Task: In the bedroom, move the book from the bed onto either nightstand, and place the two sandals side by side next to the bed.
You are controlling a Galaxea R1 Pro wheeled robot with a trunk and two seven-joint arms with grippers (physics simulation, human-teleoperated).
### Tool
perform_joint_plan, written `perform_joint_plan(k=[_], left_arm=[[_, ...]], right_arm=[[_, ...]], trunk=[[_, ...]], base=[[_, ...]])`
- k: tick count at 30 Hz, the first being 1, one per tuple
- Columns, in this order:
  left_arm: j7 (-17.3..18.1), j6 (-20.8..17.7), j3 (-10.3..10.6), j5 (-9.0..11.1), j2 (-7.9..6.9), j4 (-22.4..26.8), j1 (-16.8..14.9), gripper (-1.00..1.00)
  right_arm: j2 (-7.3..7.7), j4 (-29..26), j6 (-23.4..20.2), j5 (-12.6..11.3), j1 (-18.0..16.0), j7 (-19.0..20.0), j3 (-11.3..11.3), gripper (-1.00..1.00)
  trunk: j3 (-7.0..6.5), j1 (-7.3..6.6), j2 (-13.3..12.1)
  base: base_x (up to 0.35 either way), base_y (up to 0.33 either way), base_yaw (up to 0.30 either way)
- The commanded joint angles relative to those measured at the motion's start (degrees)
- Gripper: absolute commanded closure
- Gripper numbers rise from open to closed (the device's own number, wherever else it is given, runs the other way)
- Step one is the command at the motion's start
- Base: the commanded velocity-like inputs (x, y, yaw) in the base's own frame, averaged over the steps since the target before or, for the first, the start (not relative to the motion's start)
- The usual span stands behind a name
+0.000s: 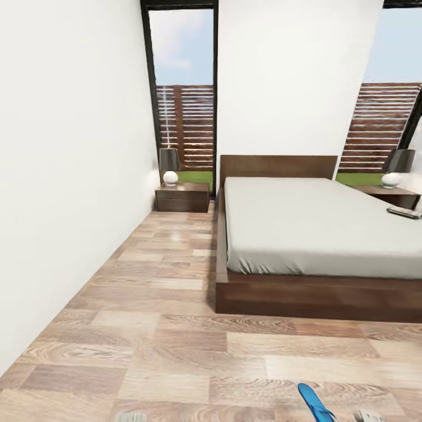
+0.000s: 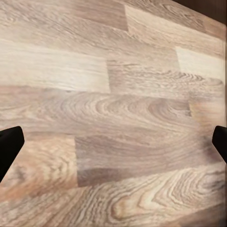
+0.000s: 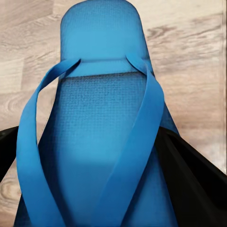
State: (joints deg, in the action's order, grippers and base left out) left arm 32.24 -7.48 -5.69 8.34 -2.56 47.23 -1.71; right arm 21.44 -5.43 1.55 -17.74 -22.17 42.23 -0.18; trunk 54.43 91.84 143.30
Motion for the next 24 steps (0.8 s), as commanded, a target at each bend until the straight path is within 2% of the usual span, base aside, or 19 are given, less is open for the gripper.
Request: perform_joint_plan(k=[1,24], left_arm=[[0.27,-0.60,-0.11,0.61,0.01,0.05,-0.01,-1.00],[0.28,-0.54,-0.06,0.63,0.08,-0.04,0.00,-1.00]], right_arm=[[0.00,0.08,0.16,-0.10,-0.06,0.13,-0.08,1.00],[-0.26,0.08,0.18,-0.10,-0.06,0.13,-0.06,1.00]], trunk=[[0.06,-0.01,0.02],[0.06,-0.01,0.02]], base=[[0.000,0.000,-0.297],[0.000,0.000,-0.300]])
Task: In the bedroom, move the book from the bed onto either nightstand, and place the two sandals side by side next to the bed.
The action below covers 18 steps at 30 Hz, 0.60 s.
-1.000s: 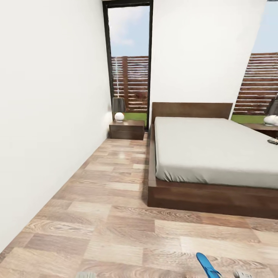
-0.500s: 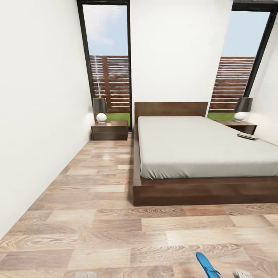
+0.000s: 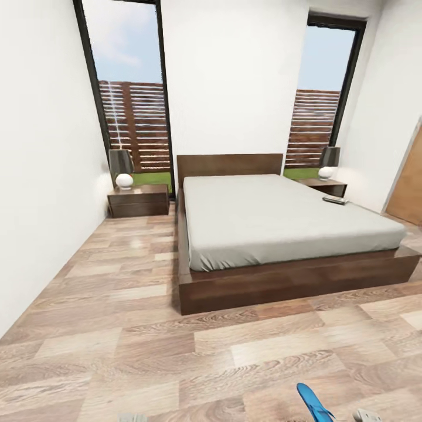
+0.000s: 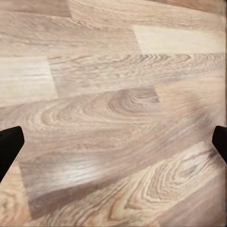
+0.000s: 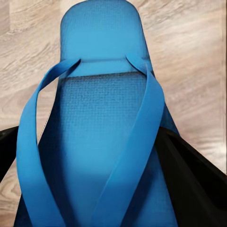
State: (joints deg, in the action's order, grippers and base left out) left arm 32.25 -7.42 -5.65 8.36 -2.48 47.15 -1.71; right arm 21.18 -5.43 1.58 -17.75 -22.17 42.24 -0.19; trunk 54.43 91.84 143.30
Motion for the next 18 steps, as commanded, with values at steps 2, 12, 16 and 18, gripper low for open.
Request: perform_joint_plan(k=[2,12,16,18], left_arm=[[0.27,-0.58,-0.13,0.66,-0.04,0.05,-0.03,-1.00],[0.27,0.42,-0.15,0.69,-0.07,0.05,-0.02,-1.00],[0.27,0.91,-0.15,0.69,-0.04,0.01,-0.03,-1.00],[0.27,0.97,-0.14,0.69,-0.06,-0.02,-0.02,-1.00]], right_arm=[[0.00,0.07,0.17,-0.09,-0.06,0.13,-0.07,1.00],[0.00,0.07,0.15,-0.09,-0.06,0.13,-0.08,1.00],[0.02,0.07,0.12,-0.09,-0.06,0.12,-0.08,1.00],[0.04,0.07,0.14,-0.09,-0.06,0.13,-0.08,1.00]], trunk=[[0.06,-0.01,0.02],[0.06,-0.01,0.02],[0.06,-0.01,0.02],[0.06,-0.01,0.02]], base=[[0.000,0.000,-0.300],[0.000,0.000,-0.300],[0.000,0.000,-0.300],[0.000,0.000,-0.300]])
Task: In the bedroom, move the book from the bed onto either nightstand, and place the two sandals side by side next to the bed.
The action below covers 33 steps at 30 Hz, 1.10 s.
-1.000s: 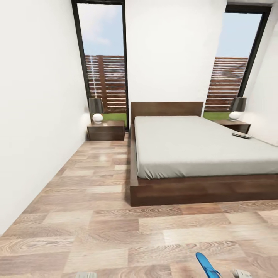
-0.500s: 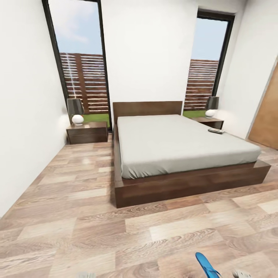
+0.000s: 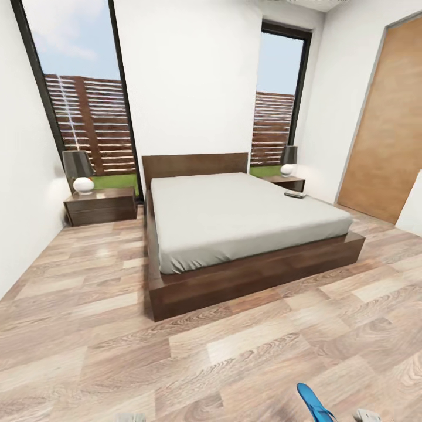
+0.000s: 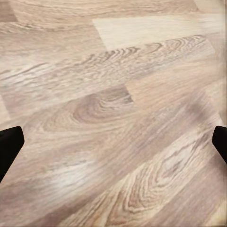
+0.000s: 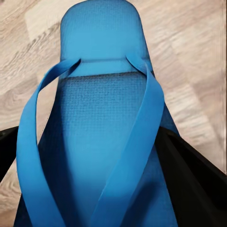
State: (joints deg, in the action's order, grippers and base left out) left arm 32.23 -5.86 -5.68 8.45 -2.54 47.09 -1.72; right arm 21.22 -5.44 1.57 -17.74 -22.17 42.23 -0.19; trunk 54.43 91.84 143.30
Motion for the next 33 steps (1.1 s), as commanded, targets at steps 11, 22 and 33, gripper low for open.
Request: perform_joint_plan(k=[11,22,33], left_arm=[[0.29,-0.56,-0.07,0.60,0.06,-0.05,-0.02,-1.00],[0.29,-0.56,-0.05,0.60,0.08,-0.06,0.00,-1.00],[0.29,-0.56,-0.04,0.60,0.08,-0.07,-0.01,-1.00]], right_arm=[[-0.03,0.09,0.13,-0.10,-0.06,0.10,-0.07,1.00],[-0.02,0.12,0.17,-0.10,-0.06,0.11,-0.07,1.00],[-0.01,0.12,0.18,-0.10,-0.06,0.08,-0.07,1.00]], trunk=[[0.06,-0.01,0.02],[0.06,-0.01,0.02],[0.06,-0.01,0.02]], base=[[0.000,0.000,-0.300],[0.000,0.000,-0.300],[0.000,0.000,-0.300]])
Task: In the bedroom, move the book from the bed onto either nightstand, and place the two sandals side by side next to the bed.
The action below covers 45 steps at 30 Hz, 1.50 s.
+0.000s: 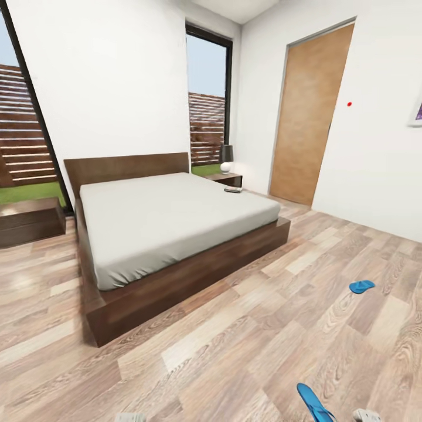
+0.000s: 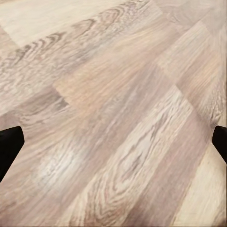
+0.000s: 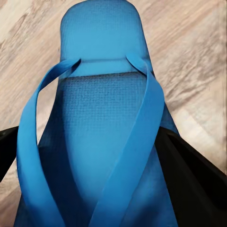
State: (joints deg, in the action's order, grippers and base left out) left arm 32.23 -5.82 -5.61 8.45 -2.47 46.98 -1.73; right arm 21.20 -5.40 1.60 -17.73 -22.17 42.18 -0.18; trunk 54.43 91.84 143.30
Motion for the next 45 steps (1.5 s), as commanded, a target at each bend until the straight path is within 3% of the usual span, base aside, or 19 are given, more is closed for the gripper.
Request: perform_joint_plan(k=[1,30,45], left_arm=[[0.29,-0.60,-0.11,0.60,0.01,0.05,0.02,-1.00],[0.29,-0.62,-0.11,0.60,0.01,0.05,0.02,-1.00],[0.29,-0.64,-0.11,0.61,0.01,0.05,-0.02,-1.00]], right_arm=[[-0.01,0.08,0.14,-0.11,-0.06,0.13,-0.09,1.00],[-0.02,0.06,0.16,-0.11,-0.06,0.09,-0.09,1.00],[-0.28,0.08,0.16,-0.11,-0.06,0.07,-0.05,1.00]], trunk=[[0.06,-0.01,0.02],[0.07,-0.01,0.02],[0.98,-0.01,0.02]], base=[[0.000,0.000,-0.300],[0.000,0.000,-0.300],[0.000,0.000,-0.227]])
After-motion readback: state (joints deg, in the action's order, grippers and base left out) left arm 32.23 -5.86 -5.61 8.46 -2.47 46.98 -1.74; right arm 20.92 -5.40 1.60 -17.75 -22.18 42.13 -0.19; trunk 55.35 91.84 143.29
